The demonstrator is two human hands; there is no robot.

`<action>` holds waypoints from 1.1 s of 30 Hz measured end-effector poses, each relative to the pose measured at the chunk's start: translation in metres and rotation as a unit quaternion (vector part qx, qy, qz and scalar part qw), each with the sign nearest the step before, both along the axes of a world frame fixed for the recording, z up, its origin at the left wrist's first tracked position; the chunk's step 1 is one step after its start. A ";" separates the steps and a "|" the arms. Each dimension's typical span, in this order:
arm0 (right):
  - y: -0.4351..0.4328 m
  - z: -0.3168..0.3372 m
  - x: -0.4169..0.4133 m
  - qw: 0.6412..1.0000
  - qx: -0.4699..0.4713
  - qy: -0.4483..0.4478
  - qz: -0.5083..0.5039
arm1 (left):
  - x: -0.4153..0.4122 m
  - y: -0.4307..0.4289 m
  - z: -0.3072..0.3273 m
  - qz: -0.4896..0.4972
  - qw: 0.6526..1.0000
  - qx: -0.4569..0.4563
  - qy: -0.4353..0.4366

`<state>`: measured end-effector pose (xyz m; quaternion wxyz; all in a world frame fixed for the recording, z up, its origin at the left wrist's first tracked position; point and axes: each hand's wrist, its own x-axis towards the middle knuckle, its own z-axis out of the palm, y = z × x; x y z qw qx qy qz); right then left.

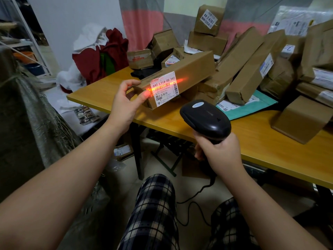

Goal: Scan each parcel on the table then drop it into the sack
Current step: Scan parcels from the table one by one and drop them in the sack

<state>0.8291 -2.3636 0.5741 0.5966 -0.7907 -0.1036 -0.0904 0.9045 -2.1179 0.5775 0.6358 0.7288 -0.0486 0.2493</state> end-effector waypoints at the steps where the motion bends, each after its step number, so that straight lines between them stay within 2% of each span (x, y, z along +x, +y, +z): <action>1: -0.001 0.000 0.000 1.000 0.002 0.000 0.000 | 0.000 0.000 0.000 0.001 1.000 -0.001 0.001; 13: 0.000 0.006 0.000 0.998 -0.054 0.021 -0.009 | -0.002 -0.003 -0.001 -0.009 1.000 -0.010 0.012; 24: -0.014 0.021 -0.005 0.995 -0.098 0.032 -0.012 | -0.007 -0.002 -0.009 0.000 0.995 0.097 0.014; 28: -0.021 0.029 -0.012 0.993 -0.116 0.022 -0.012 | -0.013 -0.009 -0.008 0.018 0.995 0.091 0.021; 33: -0.021 0.036 -0.023 0.993 -0.115 0.006 0.000 | -0.030 -0.020 -0.005 0.035 0.998 0.034 0.036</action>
